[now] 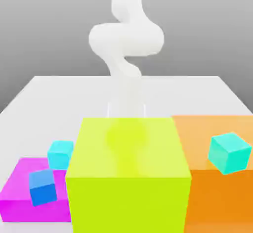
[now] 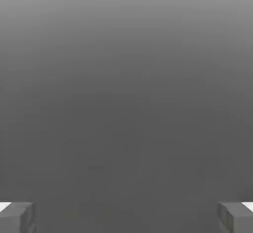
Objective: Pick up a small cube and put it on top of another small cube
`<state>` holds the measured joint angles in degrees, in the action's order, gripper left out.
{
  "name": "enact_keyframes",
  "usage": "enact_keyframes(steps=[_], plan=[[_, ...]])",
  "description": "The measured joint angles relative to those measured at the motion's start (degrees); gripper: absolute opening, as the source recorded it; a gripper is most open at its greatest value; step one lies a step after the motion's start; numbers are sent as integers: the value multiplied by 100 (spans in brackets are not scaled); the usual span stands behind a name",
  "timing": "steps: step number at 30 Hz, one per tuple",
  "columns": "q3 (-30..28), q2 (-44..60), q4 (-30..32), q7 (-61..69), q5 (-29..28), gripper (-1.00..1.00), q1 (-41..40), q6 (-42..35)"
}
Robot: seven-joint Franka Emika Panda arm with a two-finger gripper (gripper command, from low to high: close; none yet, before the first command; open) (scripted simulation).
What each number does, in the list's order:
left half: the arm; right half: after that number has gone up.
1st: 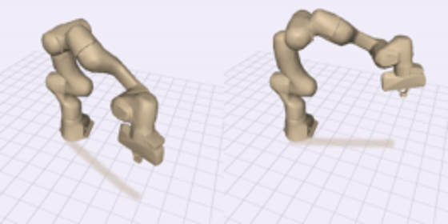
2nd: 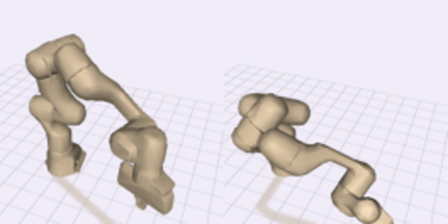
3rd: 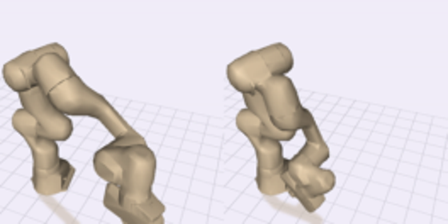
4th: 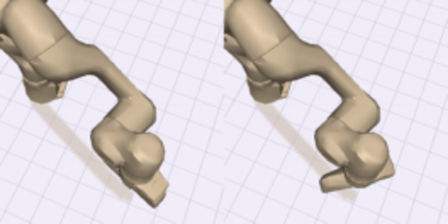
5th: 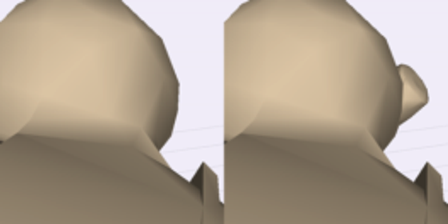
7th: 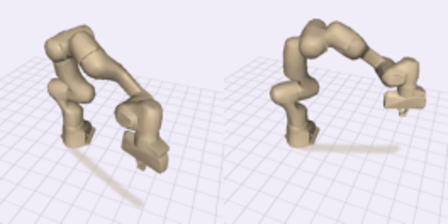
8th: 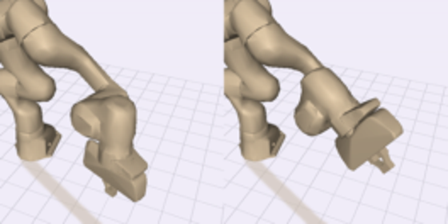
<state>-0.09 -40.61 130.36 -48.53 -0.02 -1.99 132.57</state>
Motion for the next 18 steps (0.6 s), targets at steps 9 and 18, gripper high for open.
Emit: enact_keyframes(steps=[9, 18], plan=[[-132, 1905, -523, -1020, -56, 0, -616, 268], [-420, 3774, -1035, -1940, 1, 0, -1136, 534]])
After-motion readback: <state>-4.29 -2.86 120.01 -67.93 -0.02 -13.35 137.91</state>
